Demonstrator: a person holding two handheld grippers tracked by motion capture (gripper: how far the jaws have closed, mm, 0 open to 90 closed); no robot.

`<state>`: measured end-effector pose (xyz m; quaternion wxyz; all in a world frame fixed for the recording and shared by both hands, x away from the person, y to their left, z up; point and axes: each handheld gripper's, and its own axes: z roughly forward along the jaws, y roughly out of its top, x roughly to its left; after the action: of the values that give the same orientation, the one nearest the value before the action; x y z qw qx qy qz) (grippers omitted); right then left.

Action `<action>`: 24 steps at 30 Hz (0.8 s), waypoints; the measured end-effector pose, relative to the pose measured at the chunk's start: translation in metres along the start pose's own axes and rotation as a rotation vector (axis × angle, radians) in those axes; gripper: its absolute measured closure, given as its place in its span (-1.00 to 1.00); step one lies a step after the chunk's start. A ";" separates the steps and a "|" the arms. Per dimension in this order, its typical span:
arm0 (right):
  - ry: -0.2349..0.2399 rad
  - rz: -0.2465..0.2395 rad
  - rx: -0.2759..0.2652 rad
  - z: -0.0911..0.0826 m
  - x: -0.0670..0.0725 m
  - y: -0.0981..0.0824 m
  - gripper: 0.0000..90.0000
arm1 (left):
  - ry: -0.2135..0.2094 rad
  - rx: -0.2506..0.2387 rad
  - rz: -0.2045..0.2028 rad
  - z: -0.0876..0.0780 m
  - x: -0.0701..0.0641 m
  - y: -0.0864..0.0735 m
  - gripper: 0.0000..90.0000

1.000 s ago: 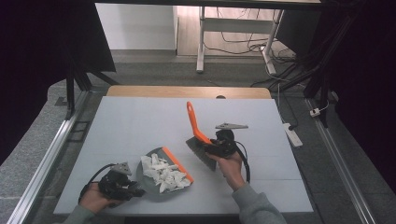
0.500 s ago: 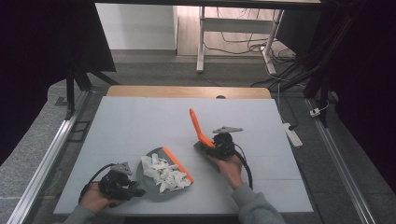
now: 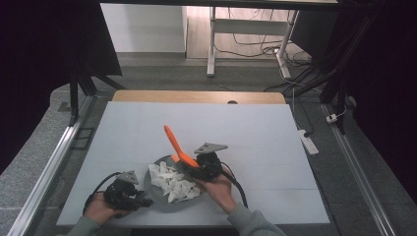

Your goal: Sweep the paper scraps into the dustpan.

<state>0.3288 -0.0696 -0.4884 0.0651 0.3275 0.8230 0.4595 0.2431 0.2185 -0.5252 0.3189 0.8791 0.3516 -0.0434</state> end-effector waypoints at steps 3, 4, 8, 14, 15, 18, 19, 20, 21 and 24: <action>-0.020 0.027 -0.037 -0.016 -0.015 0.005 0.56 | 0.001 -0.001 0.000 0.000 0.000 0.000 0.36; -0.027 0.033 -0.048 -0.019 -0.018 0.005 0.56 | 0.000 -0.003 0.001 0.000 0.000 0.000 0.36; -0.055 0.039 -0.072 -0.034 -0.034 0.006 0.56 | 0.009 -0.014 0.002 0.001 0.000 0.000 0.36; -0.071 0.089 -0.148 -0.065 -0.058 0.011 0.56 | 0.026 -0.034 0.002 0.001 0.000 0.000 0.37; -0.074 0.090 -0.158 -0.069 -0.061 0.011 0.56 | 0.026 -0.040 0.001 0.000 0.000 0.000 0.37; -0.085 0.093 -0.177 -0.079 -0.068 0.010 0.56 | 0.033 -0.074 -0.006 -0.004 0.001 0.000 0.37; -0.087 0.093 -0.181 -0.082 -0.070 0.010 0.56 | 0.037 -0.089 -0.014 -0.005 0.001 0.000 0.37; -0.087 0.091 -0.184 -0.084 -0.072 0.009 0.56 | 0.038 -0.102 -0.020 -0.006 0.002 0.000 0.37; -0.087 0.089 -0.185 -0.087 -0.073 0.008 0.56 | 0.040 -0.112 -0.024 -0.008 0.002 -0.001 0.37; -0.089 0.072 -0.186 -0.093 -0.076 0.005 0.56 | 0.042 -0.148 -0.050 -0.011 0.003 -0.001 0.37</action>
<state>0.3521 -0.1799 -0.4462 0.1149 0.3696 0.7607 0.5212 0.2431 0.2277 -0.5182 0.3745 0.8448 0.3821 -0.0065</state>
